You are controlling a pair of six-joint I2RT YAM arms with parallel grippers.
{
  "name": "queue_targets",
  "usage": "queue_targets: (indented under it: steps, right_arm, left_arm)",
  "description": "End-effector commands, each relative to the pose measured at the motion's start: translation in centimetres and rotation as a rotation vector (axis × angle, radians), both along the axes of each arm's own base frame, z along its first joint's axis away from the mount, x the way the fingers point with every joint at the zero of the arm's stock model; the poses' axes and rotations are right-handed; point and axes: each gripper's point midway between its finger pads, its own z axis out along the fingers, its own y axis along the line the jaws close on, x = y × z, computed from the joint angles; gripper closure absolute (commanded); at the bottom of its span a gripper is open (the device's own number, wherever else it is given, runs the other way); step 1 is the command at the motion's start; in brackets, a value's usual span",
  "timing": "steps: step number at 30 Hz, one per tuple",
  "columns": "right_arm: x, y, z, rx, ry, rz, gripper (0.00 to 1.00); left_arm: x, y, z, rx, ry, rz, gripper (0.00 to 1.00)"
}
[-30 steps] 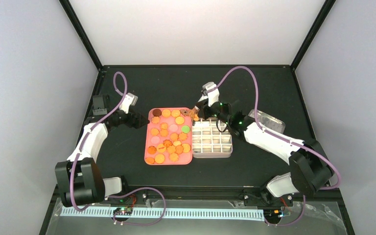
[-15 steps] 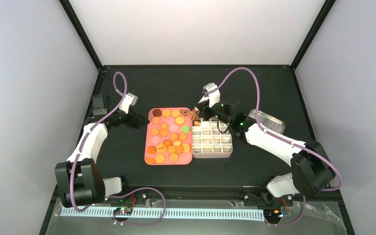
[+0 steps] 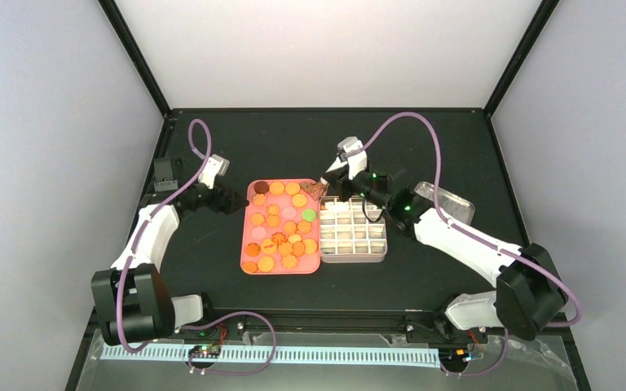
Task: Pack the cookies
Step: Place the fake cookies in the empty pocket of the box, then pick up the fake cookies from the plate.
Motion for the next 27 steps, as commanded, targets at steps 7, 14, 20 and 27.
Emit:
queue_targets:
  steps: [7,14,20,27]
  right_arm:
    - [-4.6,6.7,2.4,0.048,-0.042,0.187,0.74]
    - [-6.5,10.3,0.3,0.027,-0.016,0.247,0.74]
    - [-5.4,10.9,-1.1,-0.017,-0.022,0.21,0.74]
    - [-4.1,10.9,-2.2,-0.06,-0.037,0.155,0.73]
  left_arm:
    - [0.5,0.0,2.4,0.013,-0.072,-0.015,0.03]
    - [0.7,0.5,2.6,0.038,-0.082,0.01,0.03]
    - [0.6,0.5,2.6,0.035,-0.078,0.004,0.03]
    - [0.6,0.4,2.5,0.035,-0.079,0.001,0.03]
